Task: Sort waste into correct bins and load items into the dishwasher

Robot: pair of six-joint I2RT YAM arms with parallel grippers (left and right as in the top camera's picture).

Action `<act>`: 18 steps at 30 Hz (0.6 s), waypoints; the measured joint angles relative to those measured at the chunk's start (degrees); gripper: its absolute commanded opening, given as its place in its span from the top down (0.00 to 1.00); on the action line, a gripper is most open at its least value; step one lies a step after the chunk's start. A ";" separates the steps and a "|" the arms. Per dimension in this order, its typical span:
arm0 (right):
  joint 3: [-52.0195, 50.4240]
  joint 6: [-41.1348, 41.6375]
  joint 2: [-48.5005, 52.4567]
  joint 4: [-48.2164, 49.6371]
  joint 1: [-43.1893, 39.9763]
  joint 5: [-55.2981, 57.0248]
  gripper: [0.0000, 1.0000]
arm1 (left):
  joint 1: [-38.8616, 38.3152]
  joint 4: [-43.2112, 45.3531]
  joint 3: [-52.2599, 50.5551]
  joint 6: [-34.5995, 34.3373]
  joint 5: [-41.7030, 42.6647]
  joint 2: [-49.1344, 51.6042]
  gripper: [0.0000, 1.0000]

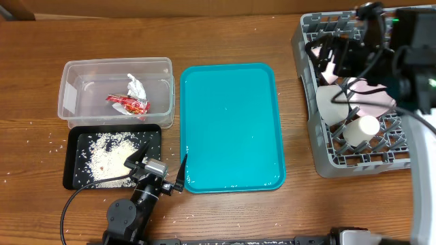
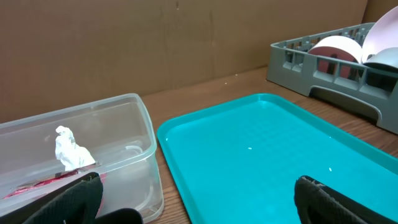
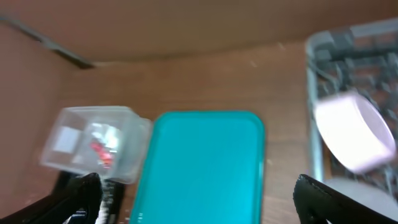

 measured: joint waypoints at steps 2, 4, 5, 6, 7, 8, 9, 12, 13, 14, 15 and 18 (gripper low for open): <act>1.27 -0.31 -3.10 0.20 0.48 -1.73 0.00 | 0.00 0.00 0.00 0.00 0.00 0.00 0.00; 2.19 -0.66 -7.76 0.72 0.92 -3.06 0.00 | 0.00 0.02 0.00 0.00 0.00 0.00 0.00; 2.51 -0.72 -10.12 0.48 0.96 -3.63 0.00 | 0.00 0.02 0.00 0.00 0.00 0.00 0.00; 2.82 -0.72 -11.89 0.07 0.96 -3.85 0.00 | 0.00 0.02 0.00 0.00 0.00 -0.02 0.00; 3.21 -0.70 -14.58 -1.38 0.94 -4.24 0.00 | 0.00 0.02 0.00 0.00 0.00 0.00 0.00; 3.41 -0.66 -16.26 -2.40 0.94 -4.42 0.00 | 0.00 0.02 0.00 0.00 0.00 0.00 0.00; 3.56 -0.68 -18.36 -3.89 0.94 -4.72 0.00 | 0.00 0.00 0.00 0.00 0.00 -0.02 0.00; 3.87 -0.85 -23.41 -6.27 0.94 -4.87 0.00 | 0.00 0.00 0.00 0.00 0.00 -0.02 0.00; 3.87 -0.85 -24.41 -6.54 0.94 -4.42 0.00 | 0.00 0.02 0.00 0.00 0.00 -0.02 0.00; 3.87 -0.92 -25.05 -6.80 0.96 -3.69 0.00 | 0.00 0.00 0.00 0.00 0.00 -0.02 0.00; 3.89 -1.07 -25.75 -7.67 0.94 -2.27 0.00 | 0.00 0.00 0.00 0.00 0.00 0.00 0.00; 3.89 -1.22 -26.77 -12.02 0.94 2.51 0.00 | 0.00 0.02 0.00 0.00 0.00 0.00 0.00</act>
